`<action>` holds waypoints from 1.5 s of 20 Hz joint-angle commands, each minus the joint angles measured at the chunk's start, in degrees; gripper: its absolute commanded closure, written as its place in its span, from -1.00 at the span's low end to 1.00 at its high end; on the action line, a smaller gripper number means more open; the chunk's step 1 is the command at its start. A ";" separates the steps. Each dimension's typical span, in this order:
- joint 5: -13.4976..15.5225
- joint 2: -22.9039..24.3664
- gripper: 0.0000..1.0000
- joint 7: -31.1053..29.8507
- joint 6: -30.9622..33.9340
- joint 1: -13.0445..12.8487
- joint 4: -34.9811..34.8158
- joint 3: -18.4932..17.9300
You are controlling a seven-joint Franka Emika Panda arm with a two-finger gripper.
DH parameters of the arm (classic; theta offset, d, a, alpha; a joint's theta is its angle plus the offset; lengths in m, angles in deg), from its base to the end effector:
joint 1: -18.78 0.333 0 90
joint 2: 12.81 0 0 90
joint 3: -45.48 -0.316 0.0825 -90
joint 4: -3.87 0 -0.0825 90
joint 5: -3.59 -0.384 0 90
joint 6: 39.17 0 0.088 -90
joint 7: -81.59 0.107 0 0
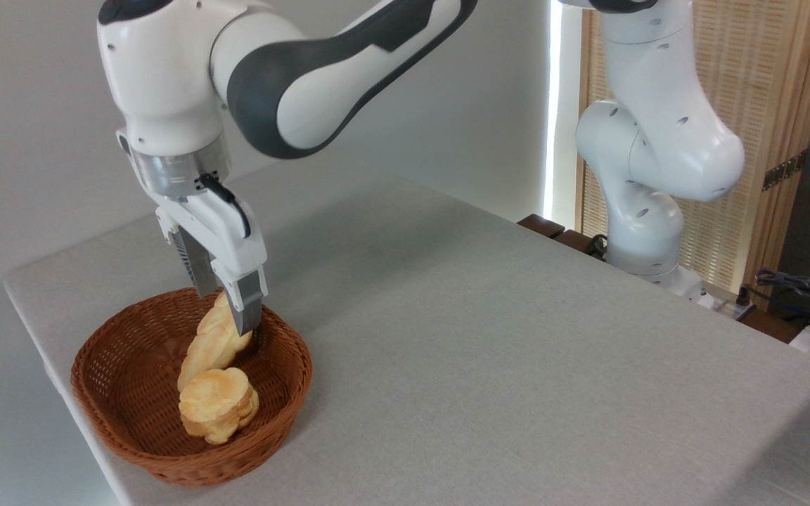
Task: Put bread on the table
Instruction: 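Lower the gripper into the basket and close it on the twisted roll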
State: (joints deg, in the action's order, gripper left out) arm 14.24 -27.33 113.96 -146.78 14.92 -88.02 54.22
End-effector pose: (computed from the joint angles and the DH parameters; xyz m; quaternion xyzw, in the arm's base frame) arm 0.6244 -0.1447 0.4872 0.9295 -0.3526 0.0299 0.1041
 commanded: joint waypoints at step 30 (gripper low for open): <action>-5.73 -0.70 -0.11 -2.04 -3.84 -3.43 0.40 0.14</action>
State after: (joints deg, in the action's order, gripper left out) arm 8.54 -30.97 112.91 -151.31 11.60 -87.01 54.40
